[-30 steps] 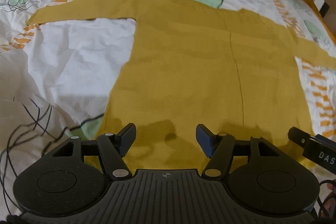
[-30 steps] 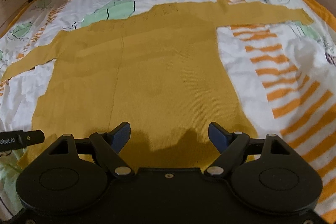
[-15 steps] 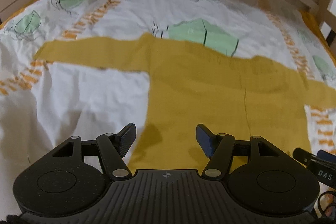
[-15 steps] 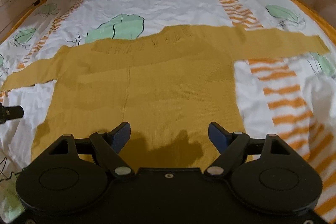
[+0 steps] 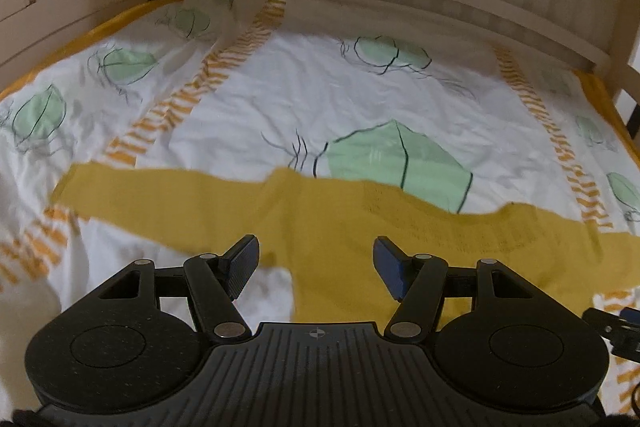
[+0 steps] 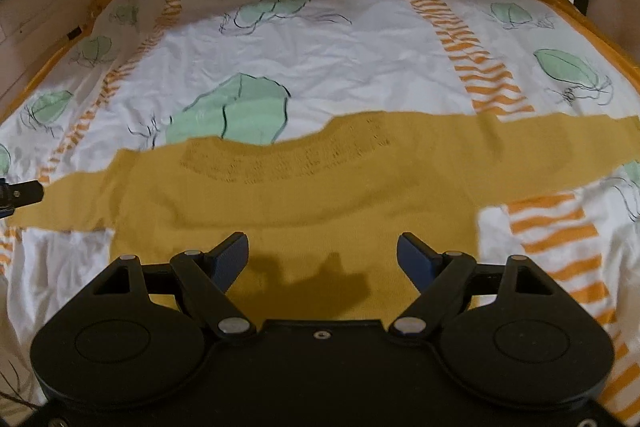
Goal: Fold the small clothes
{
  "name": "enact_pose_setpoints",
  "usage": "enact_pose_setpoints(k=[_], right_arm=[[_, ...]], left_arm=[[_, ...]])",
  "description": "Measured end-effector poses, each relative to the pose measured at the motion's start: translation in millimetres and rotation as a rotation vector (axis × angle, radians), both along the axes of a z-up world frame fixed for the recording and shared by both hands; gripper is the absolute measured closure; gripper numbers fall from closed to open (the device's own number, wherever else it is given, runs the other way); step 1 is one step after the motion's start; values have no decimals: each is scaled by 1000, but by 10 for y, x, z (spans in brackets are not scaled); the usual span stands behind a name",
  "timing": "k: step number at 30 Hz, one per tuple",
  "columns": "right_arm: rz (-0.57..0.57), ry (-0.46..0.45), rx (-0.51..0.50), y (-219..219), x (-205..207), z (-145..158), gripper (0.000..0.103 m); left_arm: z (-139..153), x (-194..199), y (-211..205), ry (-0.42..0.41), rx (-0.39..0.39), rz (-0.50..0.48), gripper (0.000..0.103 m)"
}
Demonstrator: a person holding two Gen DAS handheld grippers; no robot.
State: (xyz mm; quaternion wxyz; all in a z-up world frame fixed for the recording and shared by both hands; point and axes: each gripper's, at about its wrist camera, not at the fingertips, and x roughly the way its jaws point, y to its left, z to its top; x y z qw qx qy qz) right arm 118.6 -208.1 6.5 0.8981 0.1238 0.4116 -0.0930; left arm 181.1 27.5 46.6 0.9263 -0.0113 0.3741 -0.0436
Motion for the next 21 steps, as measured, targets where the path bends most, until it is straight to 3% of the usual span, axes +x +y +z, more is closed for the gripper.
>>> enact_pose_setpoints(k=[7, 14, 18, 21], right_arm=[[25, -8, 29, 157, 267, -16, 17], [51, 12, 11, 406, 561, -64, 16], [77, 21, 23, 560, 716, -125, 16], [97, 35, 53, 680, 824, -193, 16]], left_arm=[[-58, 407, 180, -45, -41, -45, 41], [-255, 763, 458, -34, -42, -74, 41], [-405, 872, 616, -43, -2, -52, 41], [-520, 998, 812, 1, -48, -54, 41]])
